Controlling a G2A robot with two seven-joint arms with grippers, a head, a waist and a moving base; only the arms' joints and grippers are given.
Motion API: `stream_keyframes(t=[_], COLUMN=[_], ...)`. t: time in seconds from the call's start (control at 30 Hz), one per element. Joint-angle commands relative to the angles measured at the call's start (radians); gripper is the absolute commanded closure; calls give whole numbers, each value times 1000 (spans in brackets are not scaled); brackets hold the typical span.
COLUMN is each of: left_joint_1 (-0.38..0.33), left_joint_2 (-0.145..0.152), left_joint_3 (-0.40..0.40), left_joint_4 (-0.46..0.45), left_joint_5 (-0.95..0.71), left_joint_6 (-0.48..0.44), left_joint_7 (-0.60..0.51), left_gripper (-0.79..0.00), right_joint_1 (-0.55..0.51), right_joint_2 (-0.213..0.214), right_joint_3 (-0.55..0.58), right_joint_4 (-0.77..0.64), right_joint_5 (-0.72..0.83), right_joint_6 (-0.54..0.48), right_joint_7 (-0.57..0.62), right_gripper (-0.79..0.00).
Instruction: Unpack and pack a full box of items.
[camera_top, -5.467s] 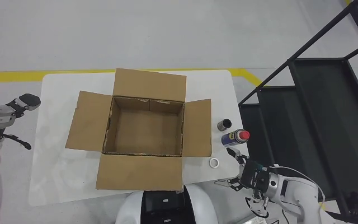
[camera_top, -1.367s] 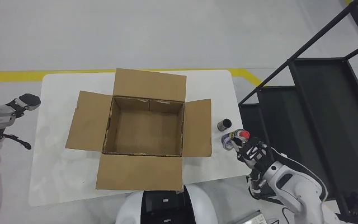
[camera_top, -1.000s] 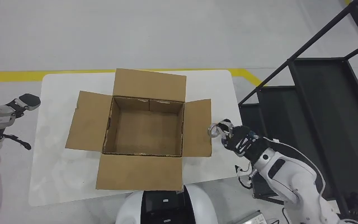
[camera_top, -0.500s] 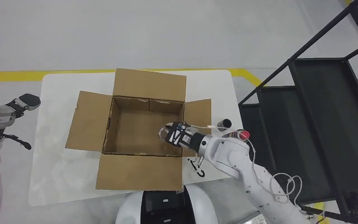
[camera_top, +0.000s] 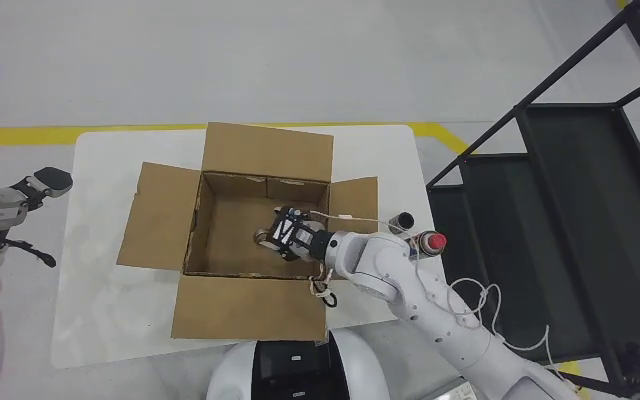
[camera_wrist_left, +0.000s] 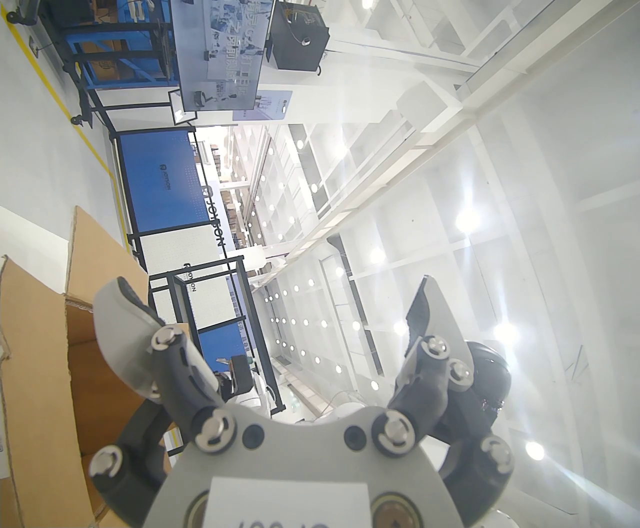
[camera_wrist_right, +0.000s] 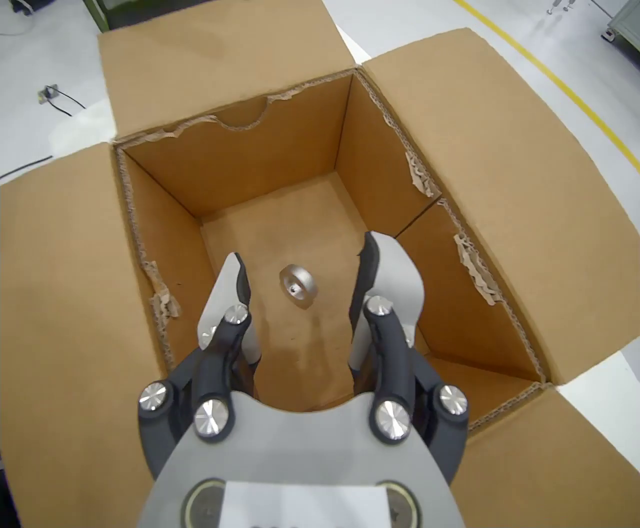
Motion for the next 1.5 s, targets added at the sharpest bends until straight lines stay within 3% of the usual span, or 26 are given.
stream_keyframes(t=[0.0,0.27,0.43,0.67,0.87,1.07,1.47], left_joint_1=[0,0,0,0,0,0,0], left_joint_2=[0,0,0,0,0,0,0], left_joint_3=[0,0,0,0,0,0,0], left_joint_4=[0,0,0,0,0,0,0], left_joint_5=[0,0,0,0,0,0,0], left_joint_6=[0,0,0,0,0,0,0], left_joint_7=[0,0,0,0,0,0,0], left_gripper=[-785,-785,-785,-785,-785,-785,-785], right_joint_1=[-65,-447,-654,-810,-852,-799,-675], right_joint_2=[20,99,114,116,111,104,96], right_joint_3=[67,475,688,858,896,848,747], right_joint_4=[-58,-276,-261,-176,-93,79,292], right_joint_5=[-18,-102,-130,-76,-88,-106,-99], right_joint_6=[-58,-235,-196,-167,-119,-81,-125], right_joint_7=[-25,-332,-507,-668,-764,-878,-910], right_gripper=[-785,-785,-785,-785,-785,-785,-785])
